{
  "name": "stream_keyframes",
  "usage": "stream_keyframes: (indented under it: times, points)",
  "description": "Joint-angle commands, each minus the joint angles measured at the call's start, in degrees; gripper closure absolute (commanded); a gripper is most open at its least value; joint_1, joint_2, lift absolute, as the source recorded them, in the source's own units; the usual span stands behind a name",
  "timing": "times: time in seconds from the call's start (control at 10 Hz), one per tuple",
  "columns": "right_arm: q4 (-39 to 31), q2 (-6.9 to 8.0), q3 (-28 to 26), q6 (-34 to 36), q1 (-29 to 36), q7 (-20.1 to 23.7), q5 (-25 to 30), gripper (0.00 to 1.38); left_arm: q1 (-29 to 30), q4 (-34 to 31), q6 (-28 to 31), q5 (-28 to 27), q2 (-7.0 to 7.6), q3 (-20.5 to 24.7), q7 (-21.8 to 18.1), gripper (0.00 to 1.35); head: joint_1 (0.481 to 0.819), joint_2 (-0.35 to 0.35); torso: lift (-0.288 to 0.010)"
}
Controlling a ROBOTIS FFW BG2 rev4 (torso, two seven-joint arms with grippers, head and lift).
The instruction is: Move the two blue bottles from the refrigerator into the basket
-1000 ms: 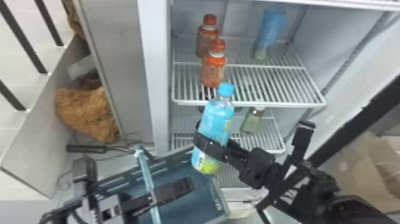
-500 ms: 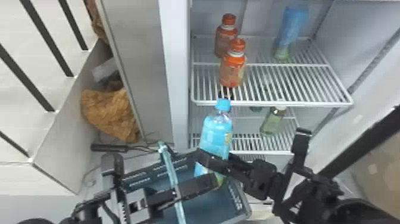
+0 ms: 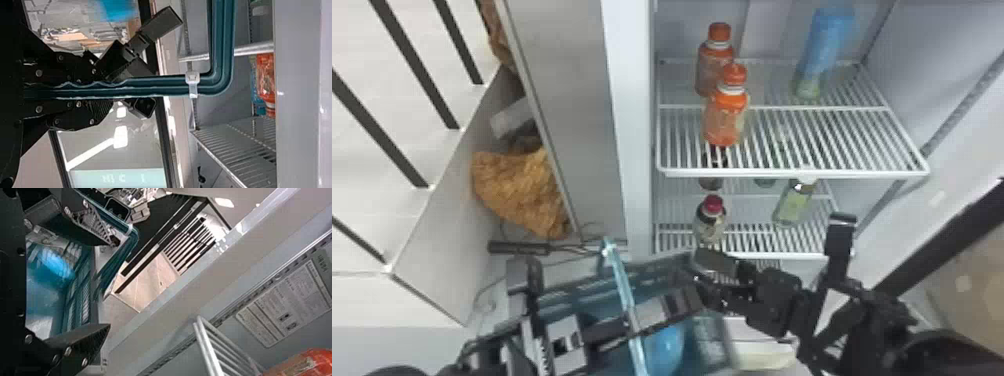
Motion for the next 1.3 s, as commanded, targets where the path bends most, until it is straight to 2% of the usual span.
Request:
stream_keyframes:
  times: [0.0,0.2,0.4,0.8,1.2]
  points:
    - [-0.71,-0.02,-0.23,0.14,0.28,0.03,0.35,0.18,0.08,-0.02,-0.08,0.20,0.00,0.01,0.06,1.20,0.695,-0.031,-0.010]
    - [-3.80,0.34,-2.63,0.14,1.55,-0.06,1.72,0.18,0.08,-0.02,-0.08,0.20,0.00,0.01,0.06,1.20,0.695,-0.035,-0.010]
    - [-8.73,1.48,-7.43,-1.54,4.08,-0.15,4.69,0.18,0.36,-0.02,-0.08,0.31,0.00,0.24,0.06,1.20,0.695,-0.073,-0.010]
    - [-12.38,2.45,-13.49,-5.62,4.78,-1.21,4.69,0.18,0.64,-0.02,-0.08,0.31,0.00,0.24,0.06,1.20,0.695,-0.177,-0.010]
    - [-14.77,3.59,-18.17,-11.11,4.50,-3.58,4.69,0.18,0.93,0.12,0.06,0.31,0.09,0.24,0.06,1.20,0.695,-0.244,-0.010]
